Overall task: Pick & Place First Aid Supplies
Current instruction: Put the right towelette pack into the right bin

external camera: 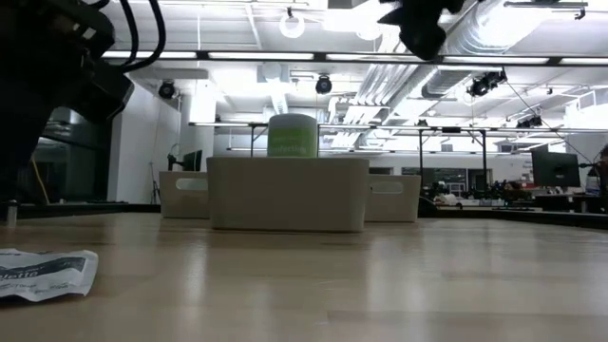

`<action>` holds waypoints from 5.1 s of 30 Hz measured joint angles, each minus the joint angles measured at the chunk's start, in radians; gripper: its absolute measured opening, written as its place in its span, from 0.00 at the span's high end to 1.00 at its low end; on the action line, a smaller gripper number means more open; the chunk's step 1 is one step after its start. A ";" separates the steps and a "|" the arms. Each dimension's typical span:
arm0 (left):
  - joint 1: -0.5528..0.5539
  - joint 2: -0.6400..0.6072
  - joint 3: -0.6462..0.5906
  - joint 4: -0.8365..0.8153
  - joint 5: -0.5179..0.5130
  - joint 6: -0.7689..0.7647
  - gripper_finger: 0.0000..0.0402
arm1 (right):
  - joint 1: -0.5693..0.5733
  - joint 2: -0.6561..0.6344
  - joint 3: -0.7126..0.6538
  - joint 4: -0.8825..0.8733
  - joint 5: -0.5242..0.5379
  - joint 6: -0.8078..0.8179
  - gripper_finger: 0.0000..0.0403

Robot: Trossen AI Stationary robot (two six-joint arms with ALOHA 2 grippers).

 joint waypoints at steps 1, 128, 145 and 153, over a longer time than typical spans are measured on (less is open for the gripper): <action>0.000 -0.002 0.000 0.003 -0.002 -0.001 0.40 | 0.031 0.007 0.000 0.030 0.020 0.004 0.73; -0.296 0.341 0.001 0.499 -0.645 -0.416 0.84 | 0.379 1.260 0.885 -0.021 0.357 0.686 1.00; -0.297 0.331 0.001 0.457 -0.649 -0.364 0.99 | 0.380 1.112 0.883 -0.174 0.298 0.580 1.00; -0.288 0.209 0.001 0.450 -0.825 -0.209 1.00 | 0.387 0.897 0.885 -0.409 0.461 0.493 1.00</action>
